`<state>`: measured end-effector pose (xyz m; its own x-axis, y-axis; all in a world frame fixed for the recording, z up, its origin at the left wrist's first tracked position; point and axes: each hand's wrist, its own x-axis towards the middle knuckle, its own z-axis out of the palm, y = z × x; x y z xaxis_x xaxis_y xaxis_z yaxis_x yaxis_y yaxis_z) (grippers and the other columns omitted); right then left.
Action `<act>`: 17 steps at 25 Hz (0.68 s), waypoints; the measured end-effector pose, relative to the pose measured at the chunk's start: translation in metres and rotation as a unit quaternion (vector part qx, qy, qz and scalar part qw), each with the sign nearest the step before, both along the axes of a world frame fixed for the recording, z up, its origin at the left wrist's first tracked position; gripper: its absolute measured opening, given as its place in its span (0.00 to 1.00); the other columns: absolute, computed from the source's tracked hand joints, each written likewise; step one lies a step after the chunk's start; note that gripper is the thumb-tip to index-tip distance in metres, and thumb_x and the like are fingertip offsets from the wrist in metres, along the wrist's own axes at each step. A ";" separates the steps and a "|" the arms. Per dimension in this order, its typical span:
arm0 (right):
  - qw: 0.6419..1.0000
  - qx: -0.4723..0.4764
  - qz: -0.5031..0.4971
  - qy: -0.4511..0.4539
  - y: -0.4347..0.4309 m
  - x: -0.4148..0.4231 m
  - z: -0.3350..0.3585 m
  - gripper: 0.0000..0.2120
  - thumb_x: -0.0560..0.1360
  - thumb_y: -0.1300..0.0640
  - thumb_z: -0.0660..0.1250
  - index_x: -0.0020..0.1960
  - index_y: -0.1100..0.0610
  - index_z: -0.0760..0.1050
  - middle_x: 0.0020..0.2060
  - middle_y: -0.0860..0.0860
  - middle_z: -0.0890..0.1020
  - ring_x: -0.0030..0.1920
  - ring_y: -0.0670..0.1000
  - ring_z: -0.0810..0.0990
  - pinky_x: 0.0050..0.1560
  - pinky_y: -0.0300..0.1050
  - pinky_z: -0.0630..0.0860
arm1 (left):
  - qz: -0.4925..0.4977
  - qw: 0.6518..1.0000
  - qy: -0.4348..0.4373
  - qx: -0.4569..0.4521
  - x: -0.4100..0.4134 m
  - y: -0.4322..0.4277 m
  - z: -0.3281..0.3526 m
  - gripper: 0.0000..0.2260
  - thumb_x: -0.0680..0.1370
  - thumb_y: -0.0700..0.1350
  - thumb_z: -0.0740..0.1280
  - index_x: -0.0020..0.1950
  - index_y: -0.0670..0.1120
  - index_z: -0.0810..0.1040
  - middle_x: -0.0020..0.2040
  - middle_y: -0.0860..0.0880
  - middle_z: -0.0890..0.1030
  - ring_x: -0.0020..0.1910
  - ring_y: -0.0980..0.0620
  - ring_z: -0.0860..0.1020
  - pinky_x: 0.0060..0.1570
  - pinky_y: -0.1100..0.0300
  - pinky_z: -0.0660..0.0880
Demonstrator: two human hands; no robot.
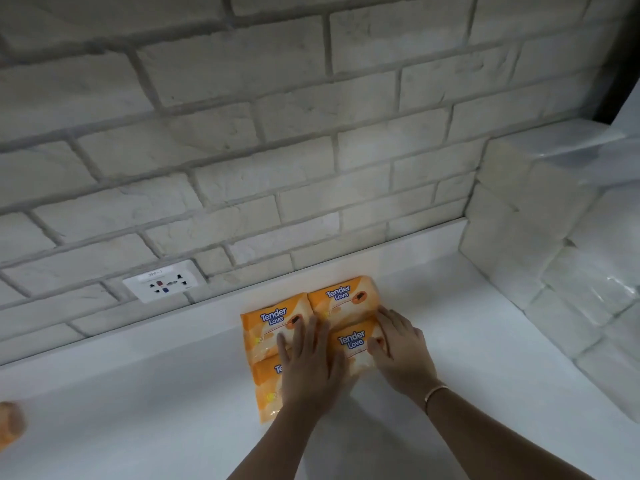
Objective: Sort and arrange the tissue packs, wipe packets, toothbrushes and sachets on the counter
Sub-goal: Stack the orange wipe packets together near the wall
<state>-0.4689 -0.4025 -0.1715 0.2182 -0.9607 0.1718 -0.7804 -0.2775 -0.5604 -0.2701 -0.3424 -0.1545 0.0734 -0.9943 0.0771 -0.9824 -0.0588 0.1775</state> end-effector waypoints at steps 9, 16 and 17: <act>0.999 0.000 -0.019 -0.035 0.009 -0.001 0.007 0.27 0.79 0.45 0.58 0.77 0.49 0.67 0.74 0.51 0.71 0.74 0.52 0.65 0.72 0.47 0.64 | -0.026 0.999 0.039 -0.013 0.009 0.004 0.009 0.29 0.83 0.62 0.45 0.83 0.53 0.51 0.84 0.53 0.50 0.82 0.50 0.39 0.78 0.40 0.35; 0.995 -0.015 -0.093 -0.029 0.060 0.002 0.002 0.23 0.74 0.47 0.60 0.67 0.51 0.72 0.64 0.52 0.75 0.66 0.54 0.67 0.64 0.56 0.74 | -0.023 0.996 0.072 -0.050 0.023 0.040 0.030 0.16 0.79 0.55 0.57 0.64 0.55 0.76 0.66 0.54 0.77 0.70 0.50 0.71 0.74 0.48 0.64; 0.995 -0.020 -0.095 -0.028 0.071 0.004 0.001 0.22 0.74 0.49 0.61 0.67 0.51 0.72 0.64 0.52 0.75 0.66 0.54 0.67 0.64 0.56 0.74 | -0.015 0.994 0.080 -0.073 0.024 0.049 0.033 0.14 0.78 0.55 0.59 0.60 0.55 0.78 0.62 0.55 0.79 0.65 0.51 0.74 0.69 0.51 0.68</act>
<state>-0.4646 -0.3318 -0.1700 0.0231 -0.9758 0.2172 -0.7889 -0.1513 -0.5957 -0.2462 -0.2939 -0.1218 0.0670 -0.9754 0.2098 -0.9420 0.0075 0.3356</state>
